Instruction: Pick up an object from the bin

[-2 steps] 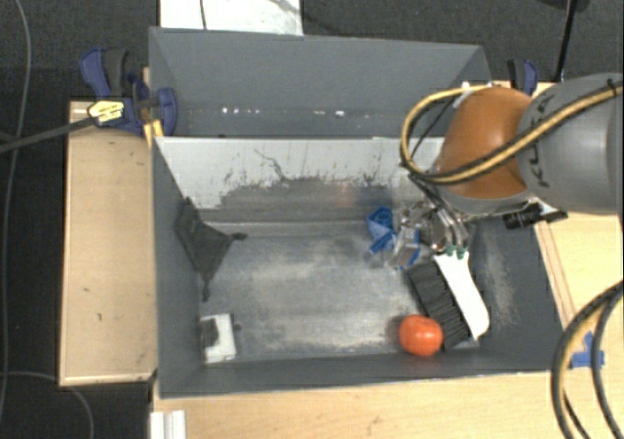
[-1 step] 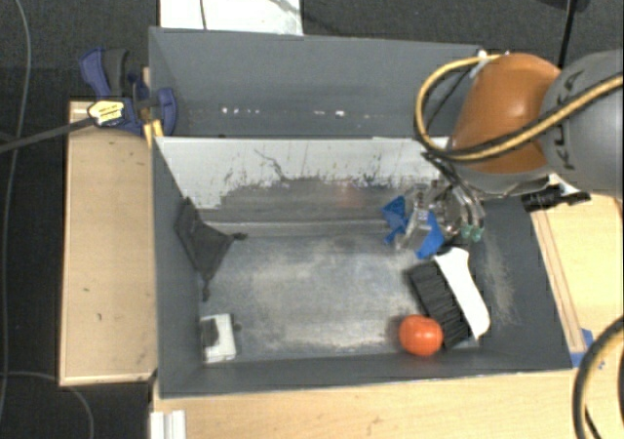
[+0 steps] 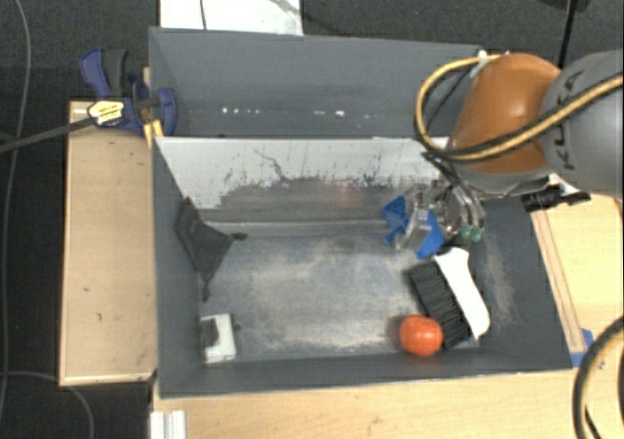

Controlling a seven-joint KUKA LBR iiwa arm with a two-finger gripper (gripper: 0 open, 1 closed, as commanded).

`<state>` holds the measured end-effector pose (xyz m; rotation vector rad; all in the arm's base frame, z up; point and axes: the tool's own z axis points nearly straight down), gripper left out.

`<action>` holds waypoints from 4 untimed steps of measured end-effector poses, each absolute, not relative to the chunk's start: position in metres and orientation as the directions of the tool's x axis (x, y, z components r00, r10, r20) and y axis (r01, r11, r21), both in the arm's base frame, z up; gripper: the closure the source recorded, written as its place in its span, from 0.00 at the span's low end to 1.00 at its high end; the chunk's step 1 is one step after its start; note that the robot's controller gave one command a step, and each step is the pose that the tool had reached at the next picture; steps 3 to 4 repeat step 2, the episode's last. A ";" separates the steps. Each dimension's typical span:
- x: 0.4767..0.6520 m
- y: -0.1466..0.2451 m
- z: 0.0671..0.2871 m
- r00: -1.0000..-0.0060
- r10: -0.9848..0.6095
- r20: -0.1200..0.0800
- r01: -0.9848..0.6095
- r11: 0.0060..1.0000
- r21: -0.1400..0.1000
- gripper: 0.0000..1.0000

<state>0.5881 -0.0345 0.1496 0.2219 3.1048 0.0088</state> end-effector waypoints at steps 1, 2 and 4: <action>0.589 -0.041 0.195 -0.987 0.157 -0.023 0.157 0.988 0.008 1.00; 0.588 -0.063 0.263 -0.989 0.145 -0.029 0.144 0.989 0.008 1.00; 0.588 -0.063 0.263 -0.989 0.145 -0.029 0.144 0.989 0.008 1.00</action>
Offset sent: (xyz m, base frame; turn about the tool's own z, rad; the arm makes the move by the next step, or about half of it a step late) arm -0.0013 -0.0336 0.1227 -0.0028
